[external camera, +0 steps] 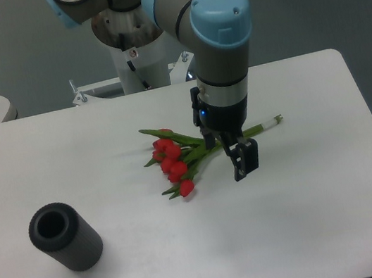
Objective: Pick up the flowers from the table
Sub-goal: 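Move the open gripper over the red tulip stems and lower it, then close the gripper around the tulip stems below the flower heads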
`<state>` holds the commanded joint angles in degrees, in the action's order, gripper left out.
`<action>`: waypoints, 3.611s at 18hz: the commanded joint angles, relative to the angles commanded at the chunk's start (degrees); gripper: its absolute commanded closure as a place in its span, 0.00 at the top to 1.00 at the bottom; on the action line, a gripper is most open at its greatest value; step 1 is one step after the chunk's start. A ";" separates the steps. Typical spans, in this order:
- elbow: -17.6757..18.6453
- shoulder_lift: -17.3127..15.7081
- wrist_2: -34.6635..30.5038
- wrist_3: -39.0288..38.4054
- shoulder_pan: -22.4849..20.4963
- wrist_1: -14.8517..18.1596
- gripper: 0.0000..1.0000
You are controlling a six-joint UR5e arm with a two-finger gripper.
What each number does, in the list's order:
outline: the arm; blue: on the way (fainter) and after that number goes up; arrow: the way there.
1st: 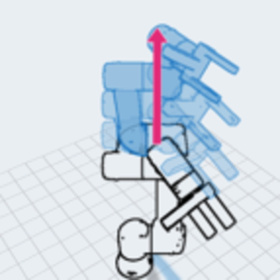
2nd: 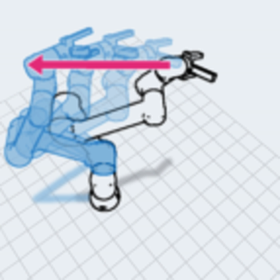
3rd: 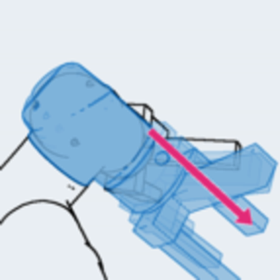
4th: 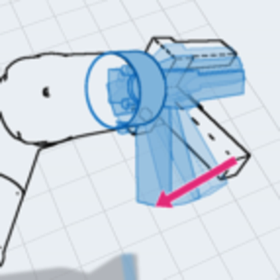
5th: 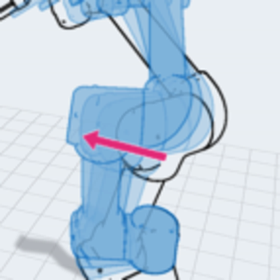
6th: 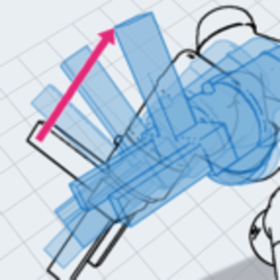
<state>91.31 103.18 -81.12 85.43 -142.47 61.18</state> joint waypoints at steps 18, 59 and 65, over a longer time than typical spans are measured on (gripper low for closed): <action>11.69 1.58 -13.54 1.05 1.14 0.78 1.00; 25.23 6.06 -14.86 5.80 0.53 -12.83 1.00; 24.88 6.06 -14.42 6.41 0.53 -13.98 0.47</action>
<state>116.19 109.25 -95.54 91.84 -141.94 47.20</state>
